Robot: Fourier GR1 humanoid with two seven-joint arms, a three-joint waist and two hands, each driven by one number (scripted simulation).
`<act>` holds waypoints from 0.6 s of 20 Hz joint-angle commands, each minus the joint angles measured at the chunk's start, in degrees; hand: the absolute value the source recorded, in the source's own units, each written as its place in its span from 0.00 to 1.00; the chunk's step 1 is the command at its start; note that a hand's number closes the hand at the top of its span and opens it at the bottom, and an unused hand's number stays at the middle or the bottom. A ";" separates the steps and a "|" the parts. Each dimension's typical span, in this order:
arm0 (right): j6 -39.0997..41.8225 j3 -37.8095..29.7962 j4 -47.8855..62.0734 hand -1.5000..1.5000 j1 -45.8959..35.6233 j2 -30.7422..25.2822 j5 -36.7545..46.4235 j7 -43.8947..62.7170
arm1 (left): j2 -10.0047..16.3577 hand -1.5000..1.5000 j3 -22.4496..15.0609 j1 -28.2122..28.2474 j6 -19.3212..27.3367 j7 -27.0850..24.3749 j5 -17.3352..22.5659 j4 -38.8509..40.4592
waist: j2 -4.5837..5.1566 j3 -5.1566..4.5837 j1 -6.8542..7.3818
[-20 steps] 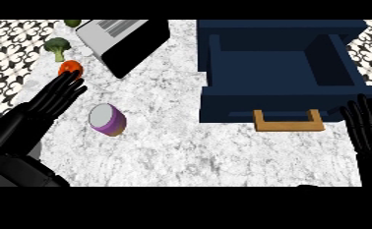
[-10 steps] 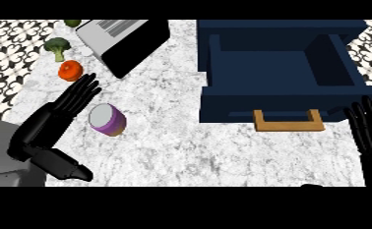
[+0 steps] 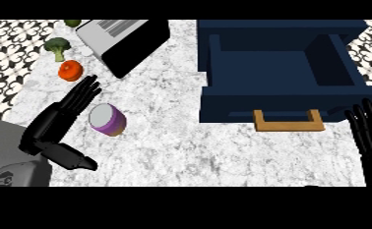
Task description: Pick up the can, place it into the drawer and close the drawer
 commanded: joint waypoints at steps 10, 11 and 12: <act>1.29 -1.31 -1.18 0.00 -1.41 0.05 0.13 1.96 | 3.93 0.00 2.64 -3.27 -1.04 -16.79 -8.20 19.51 | 0.04 -0.01 -0.09; -0.19 1.23 -2.51 0.00 -1.11 2.15 2.53 3.10 | 3.75 0.00 2.56 -4.84 -1.30 -15.87 -7.67 19.79 | 0.01 0.00 -0.04; 0.49 0.52 -6.91 0.00 0.93 1.41 0.69 5.35 | 4.11 0.00 1.66 -5.93 -1.09 -21.17 -10.78 26.20 | 0.08 -0.04 -0.43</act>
